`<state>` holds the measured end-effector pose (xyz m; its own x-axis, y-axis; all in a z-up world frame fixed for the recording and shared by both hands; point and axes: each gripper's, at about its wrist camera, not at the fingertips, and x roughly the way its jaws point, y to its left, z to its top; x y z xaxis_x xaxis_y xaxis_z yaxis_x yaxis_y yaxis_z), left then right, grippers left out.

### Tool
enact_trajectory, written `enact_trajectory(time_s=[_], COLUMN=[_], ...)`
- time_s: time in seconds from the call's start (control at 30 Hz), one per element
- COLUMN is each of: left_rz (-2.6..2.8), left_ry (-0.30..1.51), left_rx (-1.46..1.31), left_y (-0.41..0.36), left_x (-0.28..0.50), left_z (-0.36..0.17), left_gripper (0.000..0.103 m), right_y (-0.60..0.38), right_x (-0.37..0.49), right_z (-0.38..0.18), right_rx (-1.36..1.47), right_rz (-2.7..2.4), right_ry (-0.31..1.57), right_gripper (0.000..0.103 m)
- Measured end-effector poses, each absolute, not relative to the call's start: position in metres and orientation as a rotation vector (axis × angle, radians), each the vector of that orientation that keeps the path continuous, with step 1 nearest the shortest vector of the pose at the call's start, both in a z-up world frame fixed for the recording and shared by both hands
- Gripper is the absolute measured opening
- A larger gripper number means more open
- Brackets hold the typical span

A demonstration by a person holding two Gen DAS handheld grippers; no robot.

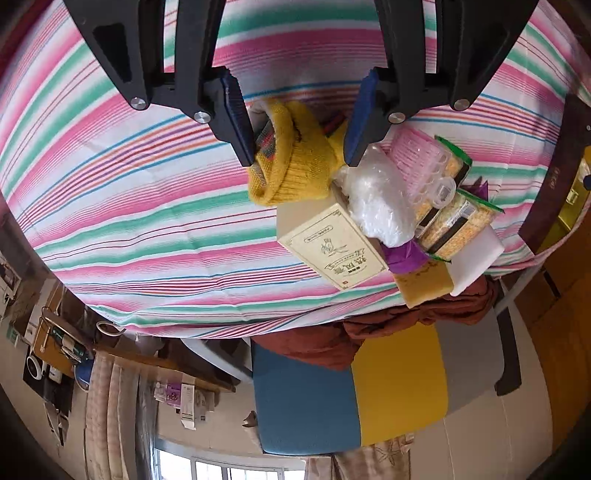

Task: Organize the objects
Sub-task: 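Grasp the yellow knit glove with the right tool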

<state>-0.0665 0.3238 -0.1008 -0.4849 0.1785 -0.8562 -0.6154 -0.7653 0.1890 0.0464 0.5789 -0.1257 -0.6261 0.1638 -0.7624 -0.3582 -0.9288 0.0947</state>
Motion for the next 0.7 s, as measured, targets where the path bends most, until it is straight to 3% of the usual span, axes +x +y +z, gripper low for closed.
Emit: enact_trajectory(time_s=[0.03, 0.1, 0.2, 0.43, 0.7], left_rz=[2.258, 2.247, 2.227, 2.131, 2.074], left_ry=[0.671, 0.661, 0.632, 0.521, 0.477], left_rx=[-1.220, -1.220, -1.212, -1.265, -1.390], left_y=[0.328, 0.340, 0.362, 0.426, 0.487], left_x=[-0.066, -0.066, -0.069, -0.074, -0.090], left_z=[-0.101, -0.101, -0.098, -0.092, -0.103], left_gripper=[0.095, 0.095, 0.095, 0.095, 0.095], right_y=[0.583, 0.589, 0.590, 0.577, 0.581], right_x=[0.047, 0.048, 0.054, 0.056, 0.070], right_z=[-0.128, -0.132, -0.131, -0.131, -0.124], right_rx=[-1.176, -1.188, -1.163, -1.158, -1.123], right_rz=[2.587, 2.583, 2.595, 2.601, 2.604], right_ry=[0.386, 0.437, 0.417, 0.273, 0.273], right_gripper=[0.050, 0.040, 0.036, 0.032, 0.030])
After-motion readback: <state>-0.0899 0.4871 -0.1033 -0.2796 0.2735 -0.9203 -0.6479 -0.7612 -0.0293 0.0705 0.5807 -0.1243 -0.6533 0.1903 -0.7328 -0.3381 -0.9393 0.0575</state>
